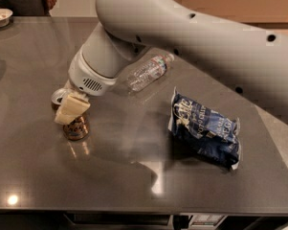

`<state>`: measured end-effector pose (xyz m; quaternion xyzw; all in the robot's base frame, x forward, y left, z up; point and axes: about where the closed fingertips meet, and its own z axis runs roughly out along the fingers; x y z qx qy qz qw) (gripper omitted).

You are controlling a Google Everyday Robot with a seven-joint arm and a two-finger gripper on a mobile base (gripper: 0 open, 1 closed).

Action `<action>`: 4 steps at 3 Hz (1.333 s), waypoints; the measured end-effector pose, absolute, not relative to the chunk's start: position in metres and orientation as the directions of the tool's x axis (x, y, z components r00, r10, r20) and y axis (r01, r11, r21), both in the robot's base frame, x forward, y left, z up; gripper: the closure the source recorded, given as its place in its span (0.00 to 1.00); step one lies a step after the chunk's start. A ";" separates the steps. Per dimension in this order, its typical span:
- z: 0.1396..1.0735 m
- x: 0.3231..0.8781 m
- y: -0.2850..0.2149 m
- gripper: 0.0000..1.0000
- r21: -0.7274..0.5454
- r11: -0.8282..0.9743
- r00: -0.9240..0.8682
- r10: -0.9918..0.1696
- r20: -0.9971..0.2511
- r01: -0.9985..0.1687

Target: Pick orange can

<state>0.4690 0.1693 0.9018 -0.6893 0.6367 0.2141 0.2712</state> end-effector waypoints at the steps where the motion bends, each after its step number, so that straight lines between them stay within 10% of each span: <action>1: 0.901 0.470 0.169 0.65 -0.101 -0.051 0.104 -0.763 -0.637 -0.994; 2: 0.912 0.469 0.164 0.89 -0.097 -0.074 0.119 -0.761 -0.638 -0.993; 4: 0.966 0.468 0.138 1.00 -0.114 -0.122 0.167 -0.736 -0.656 -0.986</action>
Offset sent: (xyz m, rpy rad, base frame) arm 0.0018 -0.0146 0.0253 -0.0014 0.0154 0.0605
